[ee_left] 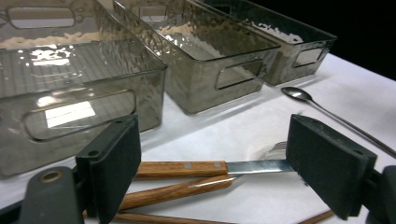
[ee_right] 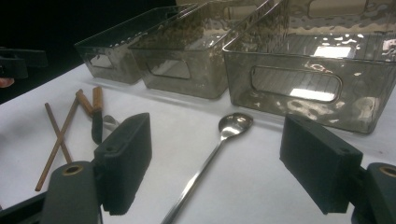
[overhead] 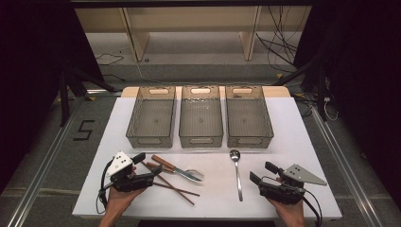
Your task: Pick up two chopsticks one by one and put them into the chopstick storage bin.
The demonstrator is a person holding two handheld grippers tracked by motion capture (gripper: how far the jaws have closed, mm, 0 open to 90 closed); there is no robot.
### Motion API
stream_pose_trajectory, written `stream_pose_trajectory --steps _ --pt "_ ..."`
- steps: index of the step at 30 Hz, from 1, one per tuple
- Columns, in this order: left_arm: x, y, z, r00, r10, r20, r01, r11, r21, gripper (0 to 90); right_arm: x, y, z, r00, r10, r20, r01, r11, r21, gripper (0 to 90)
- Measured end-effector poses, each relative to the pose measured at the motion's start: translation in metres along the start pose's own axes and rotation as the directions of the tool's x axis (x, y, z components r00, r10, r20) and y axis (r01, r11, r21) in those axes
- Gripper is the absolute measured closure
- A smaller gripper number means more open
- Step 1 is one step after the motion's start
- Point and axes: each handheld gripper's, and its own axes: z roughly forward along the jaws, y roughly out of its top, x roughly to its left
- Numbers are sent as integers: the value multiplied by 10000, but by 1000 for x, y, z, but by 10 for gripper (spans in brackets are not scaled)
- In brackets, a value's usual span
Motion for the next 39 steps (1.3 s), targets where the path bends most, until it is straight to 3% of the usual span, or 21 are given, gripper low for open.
stream_pose_trajectory --steps 10,13,16,17,18,20,21,22,23,26,30,35,39 --pt "19 20 5 9987 -318 -410 354 9952 915 234 1 1 -2 9999 -107 -23 106 9999 -90 257" --pt "25 28 8 9981 -270 -558 337 9918 1237 267 1 1 -2 9999 -149 -19 149 9999 -69 257" --pt "30 35 11 9969 74 -782 57 9862 1657 355 2 1 -2 9999 -141 -39 141 9999 -41 257" --pt "32 37 13 9956 147 -925 30 9822 1879 452 2 0 -2 9999 -157 -36 157 9999 -29 258" --pt "35 38 15 9946 147 -1026 75 9771 2126 452 2 0 -2 9999 -157 -36 157 9999 -29 258" --pt "39 41 19 9932 211 -1143 82 9683 2497 569 3 0 -2 9999 -156 -27 156 9999 -21 259" --pt "41 41 22 9916 247 -1266 109 9620 2728 569 3 0 -2 9999 -156 -27 156 9999 -21 259" --pt "43 41 24 9892 397 -1410 41 9547 2974 653 3 0 -2 9999 -137 -36 137 9999 -26 259" --pt "44 41 26 9862 504 -1575 16 9496 3135 653 3 0 -2 9999 -137 -36 137 9999 -26 259" --pt "49 38 31 9847 449 -1683 175 9358 3521 790 3 0 -2 9997 -222 -34 222 9998 -21 261" --pt "56 30 38 9839 376 -1749 358 9165 3985 877 3 0 -1 9997 -225 -47 225 9997 -15 261" --pt "61 23 46 9850 292 -1704 494 8970 4393 889 3 0 -1 9997 -235 -50 235 9997 18 262" --pt "67 16 55 9821 264 -1867 652 8814 4678 889 4 0 -1 9997 -238 -53 238 9997 14 263"
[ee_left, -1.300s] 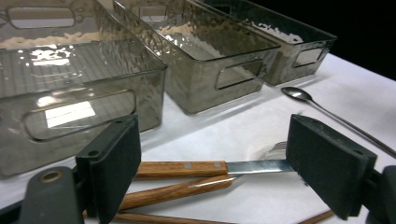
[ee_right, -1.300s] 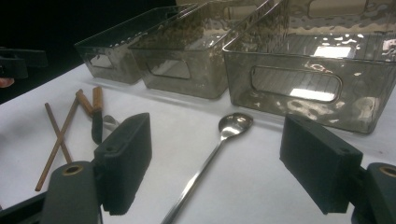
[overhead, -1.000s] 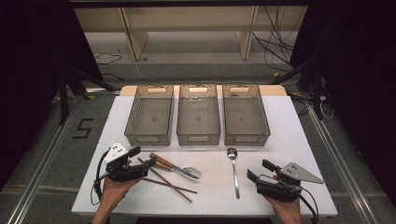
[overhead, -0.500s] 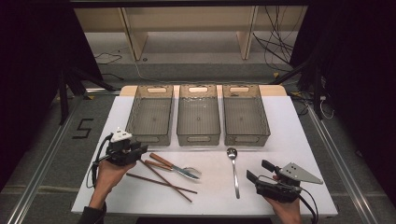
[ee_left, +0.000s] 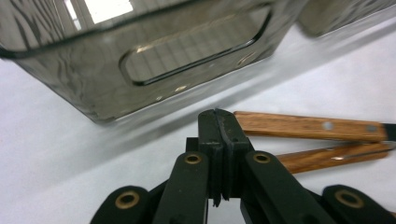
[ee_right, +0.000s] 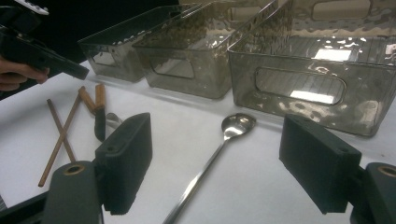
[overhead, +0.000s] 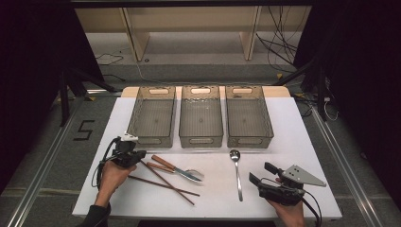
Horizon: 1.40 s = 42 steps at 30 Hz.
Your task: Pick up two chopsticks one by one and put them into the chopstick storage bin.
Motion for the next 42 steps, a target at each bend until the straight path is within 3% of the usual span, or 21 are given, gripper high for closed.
stream_pose_trajectory --steps 6,18,42 --pt "2 -5 11 10000 31 -88 -27 9985 549 890 0 0 1 10000 -12 -1 12 10000 15 264" --pt "-3 -6 4 9991 393 -172 -369 9914 1253 890 0 0 0 10000 -15 -5 15 10000 11 267" --pt "-2 -22 -16 9994 352 37 -352 9747 2207 889 0 1 -1 10000 26 44 -26 10000 -7 270"
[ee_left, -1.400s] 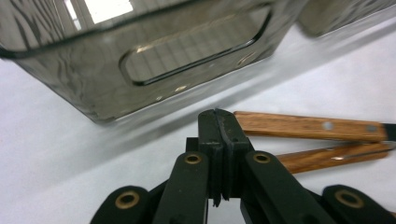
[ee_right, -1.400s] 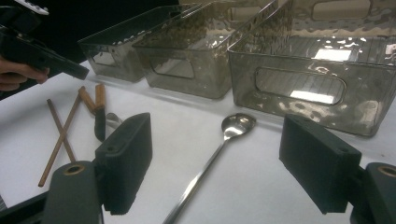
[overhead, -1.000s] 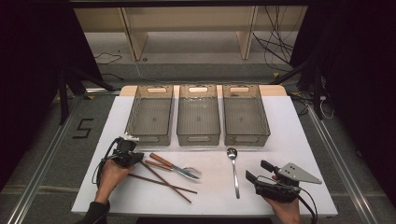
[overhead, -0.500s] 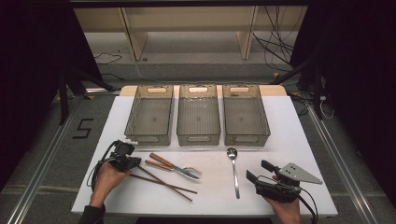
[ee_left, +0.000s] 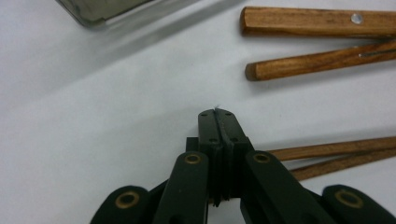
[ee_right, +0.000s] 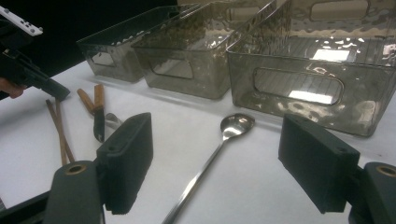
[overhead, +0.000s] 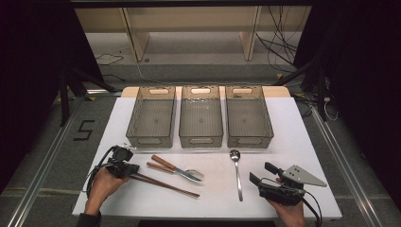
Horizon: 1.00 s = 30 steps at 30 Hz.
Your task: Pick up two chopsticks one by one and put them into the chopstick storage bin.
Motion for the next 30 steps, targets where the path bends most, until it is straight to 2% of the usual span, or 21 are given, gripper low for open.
stream_pose_trajectory --steps 30 --pt "-11 -19 -11 9993 3 366 -17 9994 358 889 0 0 0 10000 -45 34 45 10000 45 270"
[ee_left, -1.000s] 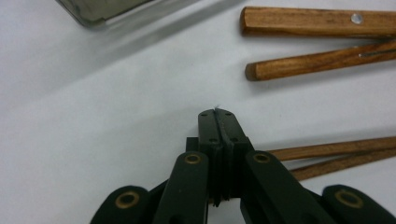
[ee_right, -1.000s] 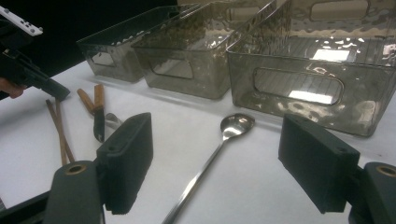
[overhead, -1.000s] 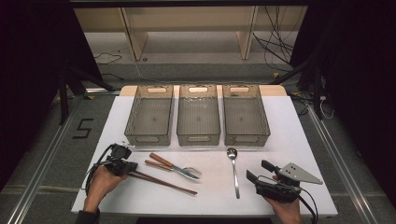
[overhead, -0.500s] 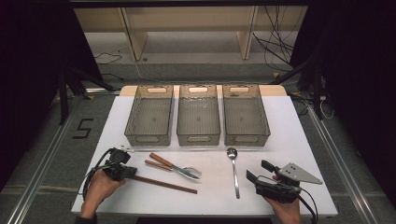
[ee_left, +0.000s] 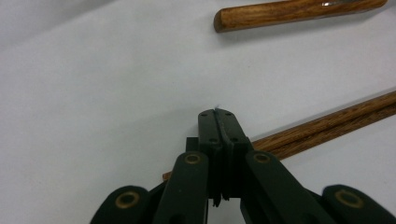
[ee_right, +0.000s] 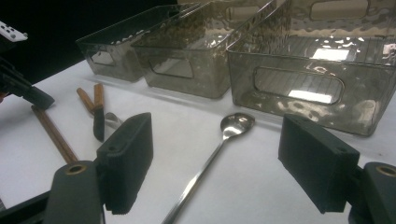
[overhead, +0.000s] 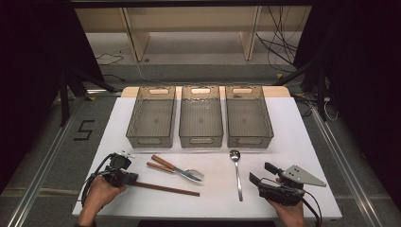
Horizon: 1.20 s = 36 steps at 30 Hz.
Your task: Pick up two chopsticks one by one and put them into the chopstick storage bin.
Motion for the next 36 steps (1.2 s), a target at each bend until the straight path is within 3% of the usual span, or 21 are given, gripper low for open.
stream_pose_trajectory --steps 11,15,21,27,31,36 --pt "-2 -4 -1 10000 83 -12 -83 9999 -61 885 0 0 0 10000 3 -1 -3 10000 1 270" --pt "-2 -3 -1 9999 140 -25 -140 9997 -216 845 0 0 0 10000 18 -6 -18 10000 2 270" --pt "-5 3 -9 9981 618 43 -614 9963 -597 743 0 0 1 10000 49 -1 -49 10000 20 270" --pt "-14 14 -25 9828 1847 66 -1839 9807 -669 511 0 -1 2 10000 61 -28 -61 10000 25 270" --pt "-23 21 -27 9666 2559 153 -2554 9663 -327 413 0 -1 2 10000 58 -29 -57 10000 29 270" --pt "-35 28 -20 9488 3129 432 -3134 9496 60 344 1 -1 2 10000 47 -43 -47 10000 30 270"
